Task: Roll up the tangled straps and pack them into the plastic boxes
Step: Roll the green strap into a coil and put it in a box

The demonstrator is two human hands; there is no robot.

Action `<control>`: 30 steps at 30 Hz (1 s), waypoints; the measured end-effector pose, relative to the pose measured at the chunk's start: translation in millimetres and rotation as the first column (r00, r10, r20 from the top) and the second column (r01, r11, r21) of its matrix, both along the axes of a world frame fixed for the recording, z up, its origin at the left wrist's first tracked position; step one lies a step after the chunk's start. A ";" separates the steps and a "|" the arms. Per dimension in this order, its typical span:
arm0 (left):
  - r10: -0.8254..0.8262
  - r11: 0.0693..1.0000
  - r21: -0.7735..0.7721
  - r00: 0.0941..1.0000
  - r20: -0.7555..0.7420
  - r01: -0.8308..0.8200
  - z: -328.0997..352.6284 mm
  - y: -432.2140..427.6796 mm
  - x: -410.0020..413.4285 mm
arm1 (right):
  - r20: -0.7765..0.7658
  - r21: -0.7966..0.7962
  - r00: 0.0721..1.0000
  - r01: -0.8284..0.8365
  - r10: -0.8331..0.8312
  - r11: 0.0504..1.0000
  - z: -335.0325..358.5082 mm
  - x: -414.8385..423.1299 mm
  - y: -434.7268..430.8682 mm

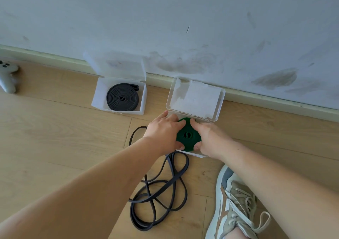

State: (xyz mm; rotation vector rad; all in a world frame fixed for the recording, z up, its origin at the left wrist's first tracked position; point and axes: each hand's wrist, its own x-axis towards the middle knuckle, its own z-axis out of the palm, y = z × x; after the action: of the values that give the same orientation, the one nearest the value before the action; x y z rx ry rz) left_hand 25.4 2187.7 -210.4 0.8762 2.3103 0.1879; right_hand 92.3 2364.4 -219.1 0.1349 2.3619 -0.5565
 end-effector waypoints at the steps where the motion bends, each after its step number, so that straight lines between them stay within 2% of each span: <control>1: 0.032 0.999 0.020 0.999 0.038 -0.033 -0.3 -3.5 0.2 | 0.003 -0.002 1.000 0.005 -0.005 1.000 -0.2 1.1 -0.4; 5: 0.118 0.988 0.095 0.991 0.065 -0.124 -9.2 -8.9 0.6 | -0.018 -0.010 1.000 -0.007 0.007 1.000 -1.4 3.9 0.4; 8: 0.003 0.997 0.072 1.000 -0.019 -0.002 -12.9 -10.0 4.2 | 0.008 -0.063 1.000 0.007 -0.006 0.998 -2.2 3.8 3.6; 11: -0.090 0.994 0.046 0.987 -0.130 0.097 -19.6 -13.0 4.6 | -0.037 -0.093 0.998 0.039 -0.042 0.995 -4.8 10.3 1.2; 14: -0.117 0.993 0.009 0.983 -0.141 0.119 -23.0 -11.6 5.3 | -0.098 -0.091 0.991 0.083 -0.092 0.992 -9.0 18.4 -2.1; 19: -0.114 0.993 0.019 0.984 -0.135 0.118 -24.4 -12.9 4.5 | -0.054 -0.114 0.991 0.119 -0.126 0.986 -8.1 9.8 0.1; 30: -0.101 0.994 -0.053 0.984 -0.149 0.094 -21.4 5.0 3.4 | 0.008 0.061 1.000 -0.030 0.030 0.998 -5.9 -0.6 -7.4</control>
State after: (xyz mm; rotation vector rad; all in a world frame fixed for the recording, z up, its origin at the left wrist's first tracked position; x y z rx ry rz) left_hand 28.8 2192.7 -231.8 1.0093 2.3935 0.0270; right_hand 91.7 2357.0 -225.0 0.1288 2.3715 -0.4688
